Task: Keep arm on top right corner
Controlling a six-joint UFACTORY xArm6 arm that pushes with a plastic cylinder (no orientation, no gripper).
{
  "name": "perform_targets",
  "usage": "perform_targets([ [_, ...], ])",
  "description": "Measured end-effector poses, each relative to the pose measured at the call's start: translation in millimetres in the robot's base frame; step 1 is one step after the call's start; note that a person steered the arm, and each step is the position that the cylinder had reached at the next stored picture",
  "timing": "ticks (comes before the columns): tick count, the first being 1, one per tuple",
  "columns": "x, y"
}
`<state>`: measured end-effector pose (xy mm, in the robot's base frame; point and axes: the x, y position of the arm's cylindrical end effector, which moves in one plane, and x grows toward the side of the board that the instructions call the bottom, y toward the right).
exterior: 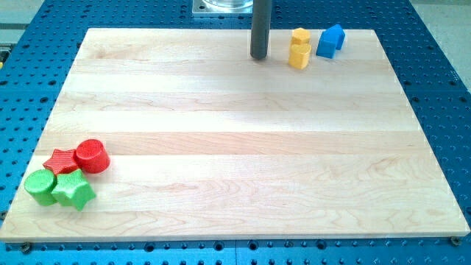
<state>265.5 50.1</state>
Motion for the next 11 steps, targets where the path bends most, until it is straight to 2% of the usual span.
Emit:
perform_targets([
  [1, 0.3, 0.0],
  [2, 52.5, 2.3],
  [3, 93.7, 67.9],
  [4, 73.7, 186.6],
  [5, 11.5, 257.5],
  [6, -31.2, 287.7],
  [7, -52.7, 291.1],
  [8, -52.6, 273.9],
  [10, -73.7, 191.3],
  [11, -73.6, 189.7],
])
